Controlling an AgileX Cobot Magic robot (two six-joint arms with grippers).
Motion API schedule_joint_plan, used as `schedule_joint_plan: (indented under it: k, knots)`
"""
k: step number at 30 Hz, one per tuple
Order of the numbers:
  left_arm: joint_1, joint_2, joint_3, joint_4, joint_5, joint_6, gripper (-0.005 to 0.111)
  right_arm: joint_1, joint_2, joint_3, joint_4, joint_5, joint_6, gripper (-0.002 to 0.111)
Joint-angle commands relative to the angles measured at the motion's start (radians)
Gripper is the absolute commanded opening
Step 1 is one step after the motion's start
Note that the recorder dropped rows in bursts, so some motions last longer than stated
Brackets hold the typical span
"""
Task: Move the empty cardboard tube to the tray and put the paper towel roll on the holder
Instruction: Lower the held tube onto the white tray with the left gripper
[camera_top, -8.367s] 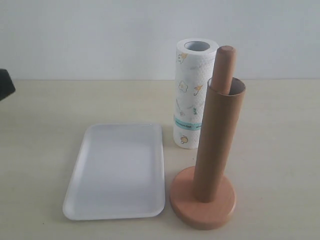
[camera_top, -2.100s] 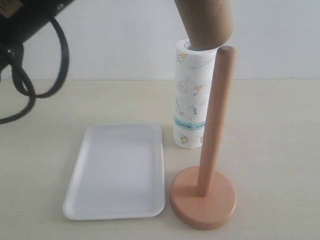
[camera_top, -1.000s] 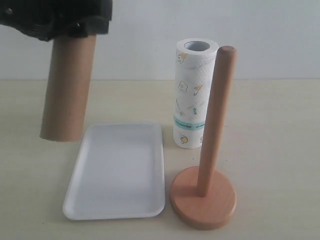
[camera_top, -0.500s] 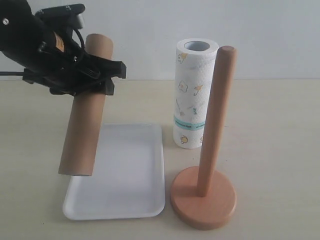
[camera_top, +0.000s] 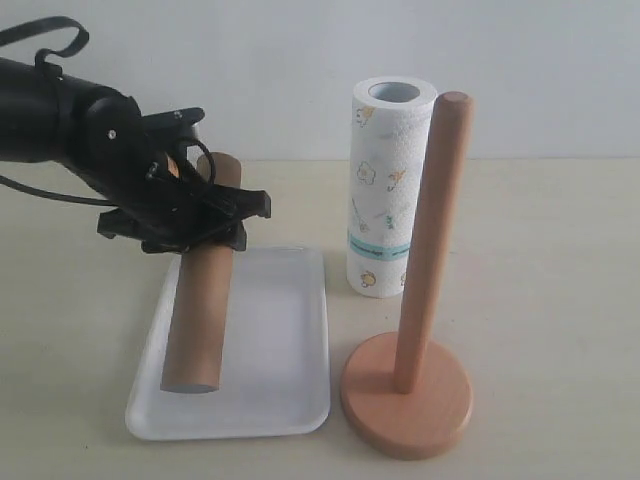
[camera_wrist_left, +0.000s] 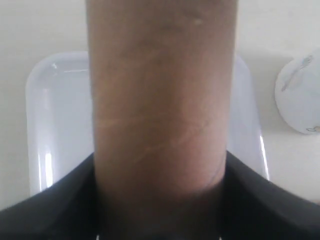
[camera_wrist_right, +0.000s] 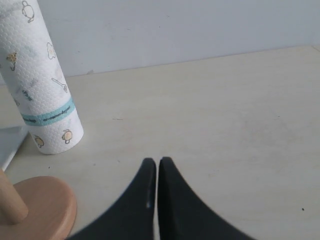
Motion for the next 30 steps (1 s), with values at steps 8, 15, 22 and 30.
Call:
schedule_joint_plan:
  k: [8, 15, 22, 30]
  knots:
    - [0.011, 0.111, -0.014, -0.029, -0.065, 0.019, 0.004, -0.003, -0.005, -0.001, -0.003, -0.02, -0.001, 0.001]
    - [0.011, 0.113, -0.015, -0.05, -0.069, 0.019, 0.004, -0.003, -0.005, -0.001, -0.003, -0.02, -0.001, 0.001]
    - [0.011, 0.115, -0.015, -0.058, -0.045, 0.084, 0.012, -0.003, -0.005, -0.001, -0.003, -0.02, -0.001, 0.001]
    - [0.011, 0.115, -0.015, -0.059, -0.035, 0.084, 0.061, -0.003, -0.005, -0.001, -0.003, -0.02, -0.001, 0.001]
